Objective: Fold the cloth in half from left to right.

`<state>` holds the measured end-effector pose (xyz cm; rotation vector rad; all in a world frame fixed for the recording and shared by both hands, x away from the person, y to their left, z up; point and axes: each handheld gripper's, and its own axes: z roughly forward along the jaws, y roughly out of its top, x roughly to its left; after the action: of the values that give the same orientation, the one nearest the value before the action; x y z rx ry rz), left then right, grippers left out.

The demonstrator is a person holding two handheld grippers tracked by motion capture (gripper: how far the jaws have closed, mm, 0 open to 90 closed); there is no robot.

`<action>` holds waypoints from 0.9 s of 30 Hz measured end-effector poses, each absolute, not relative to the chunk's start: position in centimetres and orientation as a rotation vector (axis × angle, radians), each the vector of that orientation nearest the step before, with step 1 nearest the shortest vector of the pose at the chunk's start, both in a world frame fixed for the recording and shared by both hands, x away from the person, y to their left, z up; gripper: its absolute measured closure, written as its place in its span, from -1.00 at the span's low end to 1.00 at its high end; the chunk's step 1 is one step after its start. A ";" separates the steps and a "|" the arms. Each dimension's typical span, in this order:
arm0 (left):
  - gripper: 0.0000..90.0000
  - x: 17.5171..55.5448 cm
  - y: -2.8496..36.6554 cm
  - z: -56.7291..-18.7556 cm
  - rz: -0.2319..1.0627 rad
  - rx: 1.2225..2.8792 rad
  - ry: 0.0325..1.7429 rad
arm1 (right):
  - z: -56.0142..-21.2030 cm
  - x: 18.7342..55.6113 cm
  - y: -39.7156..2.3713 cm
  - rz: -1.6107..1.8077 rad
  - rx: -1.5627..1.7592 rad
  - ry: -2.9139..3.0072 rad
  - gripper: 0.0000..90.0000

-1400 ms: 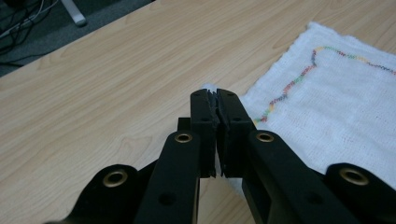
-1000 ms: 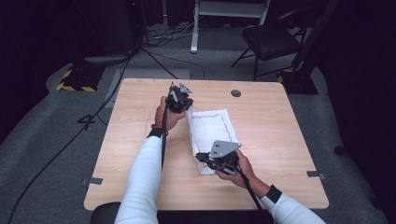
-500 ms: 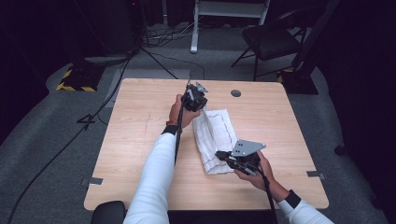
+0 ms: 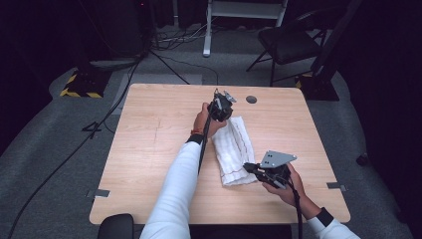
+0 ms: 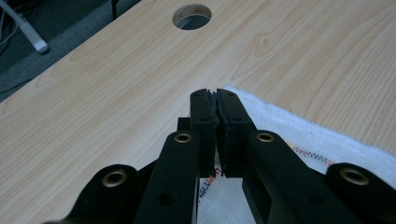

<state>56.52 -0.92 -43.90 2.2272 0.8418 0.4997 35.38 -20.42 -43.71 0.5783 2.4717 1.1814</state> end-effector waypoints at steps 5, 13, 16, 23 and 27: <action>0.91 56.7 -1.8 -44.4 0.502 2.232 0.849 | -44.1 35.5 -21.3 1.158 0.605 2.473 0.95; 0.89 56.9 -3.1 -45.1 0.498 2.232 0.861 | -44.6 35.6 -22.2 1.127 0.646 2.485 0.94; 0.85 56.9 -3.4 -45.4 0.526 2.228 0.884 | -44.8 35.7 -22.5 1.123 0.664 2.486 0.93; -0.03 56.6 -3.1 -44.9 0.579 2.148 0.953 | -45.1 35.8 -23.1 1.083 0.733 2.491 0.46; -0.25 55.5 -2.0 -44.1 0.564 2.152 0.911 | -45.3 35.8 -23.8 1.077 0.761 2.494 0.35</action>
<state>55.55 -2.05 -44.07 2.1523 0.9110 0.5637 35.82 -23.84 -45.33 0.7611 2.4942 1.0767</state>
